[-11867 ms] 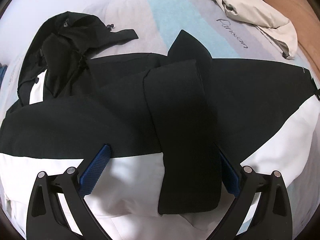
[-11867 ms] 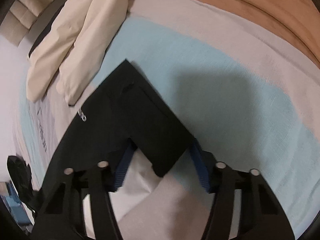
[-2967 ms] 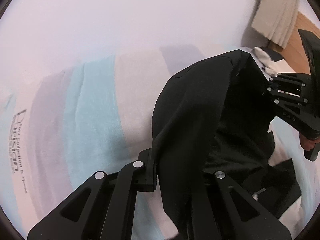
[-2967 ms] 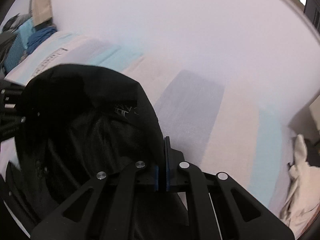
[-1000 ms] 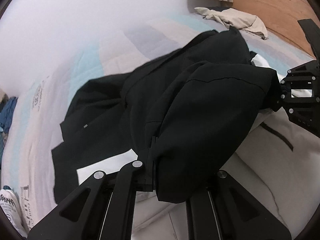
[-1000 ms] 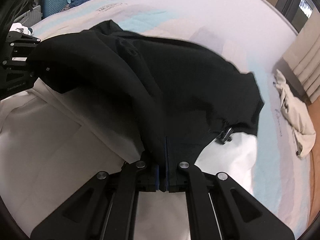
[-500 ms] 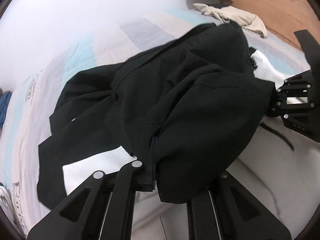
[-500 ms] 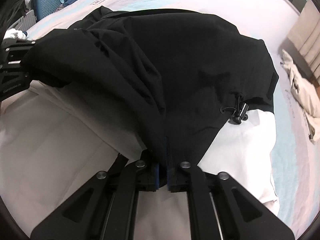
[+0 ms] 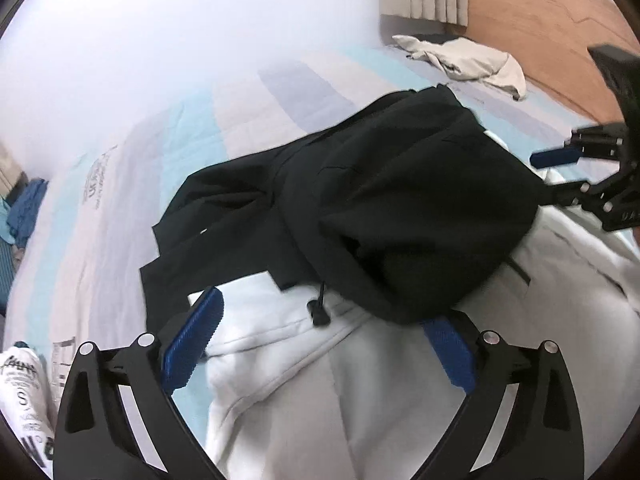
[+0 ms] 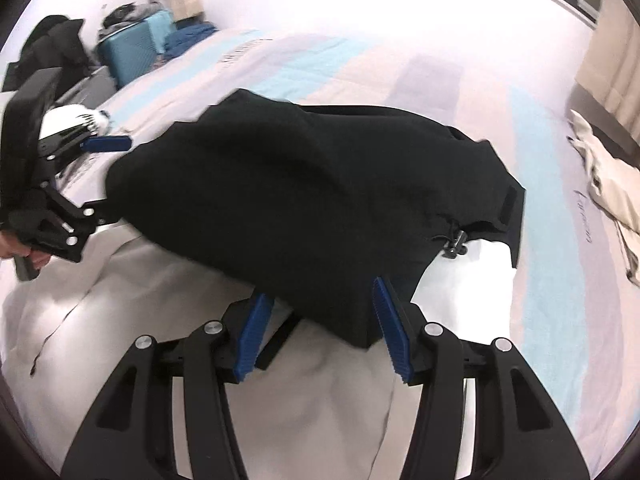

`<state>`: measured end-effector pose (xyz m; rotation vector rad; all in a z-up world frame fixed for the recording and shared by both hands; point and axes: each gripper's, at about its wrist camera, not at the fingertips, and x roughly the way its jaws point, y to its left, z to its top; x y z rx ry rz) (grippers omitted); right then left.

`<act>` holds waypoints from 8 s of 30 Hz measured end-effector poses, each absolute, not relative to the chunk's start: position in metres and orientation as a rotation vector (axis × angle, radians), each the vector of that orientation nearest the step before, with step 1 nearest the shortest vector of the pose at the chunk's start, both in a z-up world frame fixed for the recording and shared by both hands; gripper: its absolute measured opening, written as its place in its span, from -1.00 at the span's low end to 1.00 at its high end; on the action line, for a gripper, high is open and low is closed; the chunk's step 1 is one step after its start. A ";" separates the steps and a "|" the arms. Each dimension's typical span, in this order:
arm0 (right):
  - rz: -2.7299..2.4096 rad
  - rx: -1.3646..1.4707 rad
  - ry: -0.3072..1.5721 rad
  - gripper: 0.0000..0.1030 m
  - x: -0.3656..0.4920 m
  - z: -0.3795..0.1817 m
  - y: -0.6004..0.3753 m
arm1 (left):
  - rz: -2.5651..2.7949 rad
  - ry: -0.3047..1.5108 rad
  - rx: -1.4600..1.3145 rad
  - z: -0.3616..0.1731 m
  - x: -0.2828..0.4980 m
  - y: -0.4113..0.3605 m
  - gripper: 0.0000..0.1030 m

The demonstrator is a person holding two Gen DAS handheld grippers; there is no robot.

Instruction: Fold large clothes

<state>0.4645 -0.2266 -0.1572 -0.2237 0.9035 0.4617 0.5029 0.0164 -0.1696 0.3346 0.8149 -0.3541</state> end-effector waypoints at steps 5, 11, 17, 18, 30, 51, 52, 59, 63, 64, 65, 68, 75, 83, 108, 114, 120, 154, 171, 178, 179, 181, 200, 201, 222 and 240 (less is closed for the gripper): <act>0.482 -0.181 0.911 -0.04 0.456 -0.141 -0.237 | -0.366 0.813 0.375 -0.159 0.482 0.021 0.83; 0.529 -0.132 0.846 0.03 0.472 -0.109 -0.241 | -0.437 0.780 0.283 -0.120 0.490 0.017 0.88; 0.557 -0.174 0.897 0.09 0.512 -0.147 -0.219 | -0.522 0.829 0.196 -0.144 0.542 -0.011 0.88; 0.550 -0.170 0.913 0.09 0.515 -0.156 -0.218 | -0.526 0.852 0.188 -0.154 0.549 -0.013 0.88; 0.484 -0.144 1.081 0.09 0.525 -0.242 -0.212 | -0.437 1.048 0.186 -0.238 0.567 -0.024 0.89; 0.514 -0.143 0.911 0.15 0.579 -0.122 -0.246 | -0.454 0.918 0.148 -0.145 0.610 -0.012 0.88; 0.509 -0.148 0.905 0.15 0.588 -0.123 -0.242 | -0.456 0.915 0.150 -0.146 0.622 -0.016 0.88; 0.453 -0.127 1.002 0.11 0.657 -0.166 -0.233 | -0.475 1.009 0.124 -0.188 0.704 -0.052 0.86; 0.429 -0.104 1.049 0.07 0.683 -0.189 -0.236 | -0.439 1.053 0.121 -0.215 0.737 -0.051 0.87; 0.422 -0.098 1.061 0.07 0.690 -0.195 -0.236 | -0.436 1.069 0.116 -0.222 0.746 -0.051 0.88; 0.418 -0.094 1.067 0.07 0.694 -0.198 -0.236 | -0.436 1.077 0.118 -0.226 0.750 -0.050 0.88; 0.395 -0.094 1.087 0.07 0.712 -0.212 -0.233 | -0.433 1.070 0.155 -0.234 0.768 -0.053 0.89; 0.345 -0.095 1.118 0.05 0.739 -0.242 -0.233 | -0.396 1.073 0.188 -0.251 0.793 -0.054 0.90; 0.337 -0.108 1.118 0.07 0.747 -0.256 -0.228 | -0.379 1.057 0.223 -0.263 0.802 -0.054 0.90; 0.427 -0.175 1.055 0.09 0.615 -0.246 -0.210 | -0.391 1.010 0.238 -0.241 0.677 -0.041 0.86; 0.398 -0.189 1.057 0.09 0.607 -0.259 -0.207 | -0.379 1.052 0.220 -0.263 0.673 -0.029 0.90; 0.381 -0.230 1.054 0.13 0.612 -0.266 -0.195 | -0.374 1.063 0.234 -0.269 0.672 -0.029 0.90; 0.307 -0.154 1.050 0.66 0.395 -0.156 -0.249 | -0.053 1.073 0.133 -0.160 0.448 0.031 0.88; 0.075 -0.125 1.295 0.66 0.228 -0.214 -0.319 | 0.032 1.278 0.063 -0.210 0.271 0.134 0.88; 0.043 -0.165 1.345 0.66 0.193 -0.234 -0.311 | -0.027 1.332 0.031 -0.229 0.229 0.148 0.88; 0.041 -0.161 1.350 0.66 0.190 -0.236 -0.310 | -0.036 1.336 0.032 -0.232 0.224 0.148 0.88; 0.031 -0.160 1.358 0.66 0.182 -0.239 -0.309 | -0.055 1.350 0.027 -0.236 0.213 0.148 0.88; 0.075 -0.039 1.405 0.66 0.127 -0.236 -0.335 | -0.222 1.410 -0.122 -0.248 0.167 0.161 -0.04; 0.081 -0.034 1.407 0.66 0.126 -0.235 -0.340 | -0.220 1.418 -0.123 -0.247 0.167 0.163 -0.16; 0.138 0.105 1.467 0.64 0.130 -0.238 -0.399 | -0.189 1.495 -0.090 -0.251 0.164 0.143 0.55; 0.118 0.139 1.461 -0.92 0.126 -0.196 -0.384 | -0.202 1.469 -0.066 -0.214 0.161 0.159 -0.94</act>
